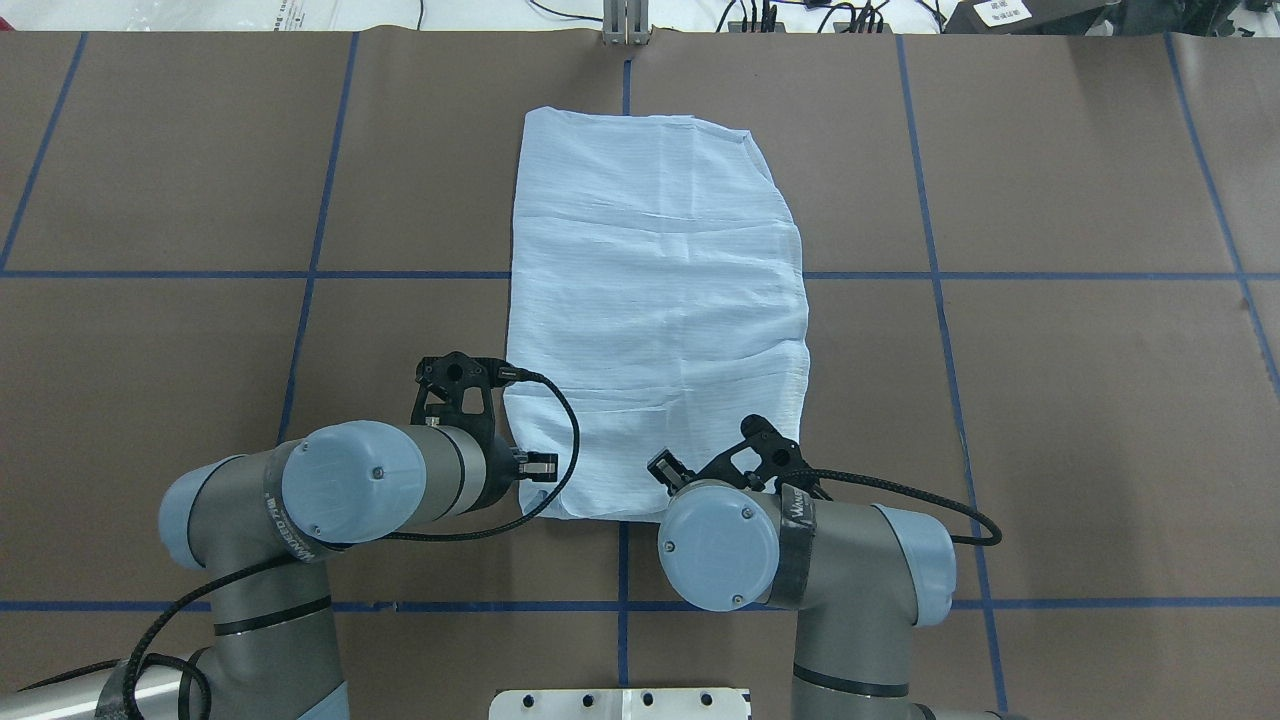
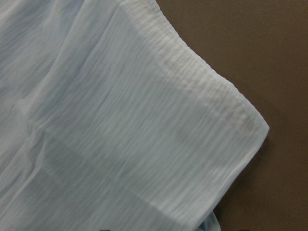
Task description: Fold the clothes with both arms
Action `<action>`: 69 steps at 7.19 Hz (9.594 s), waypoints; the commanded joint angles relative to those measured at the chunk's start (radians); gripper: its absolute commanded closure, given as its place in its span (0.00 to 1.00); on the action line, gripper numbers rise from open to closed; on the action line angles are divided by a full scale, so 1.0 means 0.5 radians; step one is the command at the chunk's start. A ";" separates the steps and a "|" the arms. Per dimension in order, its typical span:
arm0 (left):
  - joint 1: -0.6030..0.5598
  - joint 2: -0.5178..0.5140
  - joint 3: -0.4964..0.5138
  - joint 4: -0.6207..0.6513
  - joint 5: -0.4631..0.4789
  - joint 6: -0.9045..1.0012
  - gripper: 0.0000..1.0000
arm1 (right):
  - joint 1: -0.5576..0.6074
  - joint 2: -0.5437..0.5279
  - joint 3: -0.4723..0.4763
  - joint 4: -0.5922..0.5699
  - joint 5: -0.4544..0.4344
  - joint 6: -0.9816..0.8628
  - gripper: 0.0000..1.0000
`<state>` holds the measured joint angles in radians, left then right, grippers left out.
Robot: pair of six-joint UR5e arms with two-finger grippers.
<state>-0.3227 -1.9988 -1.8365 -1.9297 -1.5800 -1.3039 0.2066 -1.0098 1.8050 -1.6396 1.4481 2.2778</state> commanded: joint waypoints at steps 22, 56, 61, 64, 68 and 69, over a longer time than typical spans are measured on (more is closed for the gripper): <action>-0.323 -0.146 -0.535 0.531 -0.248 0.134 1.00 | 0.169 0.148 0.481 -0.435 -0.242 -0.217 1.00; -0.784 -0.920 1.639 -0.715 -0.018 0.540 0.76 | 0.897 0.596 -1.085 0.696 0.043 -1.331 0.00; -1.026 -0.502 1.010 -0.606 -0.536 0.952 0.00 | 1.068 0.526 -1.000 0.684 0.445 -1.585 0.00; -1.274 -0.097 0.199 0.124 -0.650 1.648 0.00 | 1.533 -0.065 -0.565 0.662 1.028 -2.444 0.00; -1.995 0.465 0.099 0.169 -1.199 2.549 0.00 | 2.453 -0.808 -0.499 0.608 1.631 -4.180 0.00; -2.090 0.606 0.084 0.141 -1.206 2.552 0.00 | 2.647 -0.888 -0.475 0.379 1.650 -4.579 0.00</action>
<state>-1.2866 -1.7864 -1.7880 -1.8481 -2.1498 -0.0637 1.3928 -1.3784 1.5626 -1.3528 2.2357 0.2640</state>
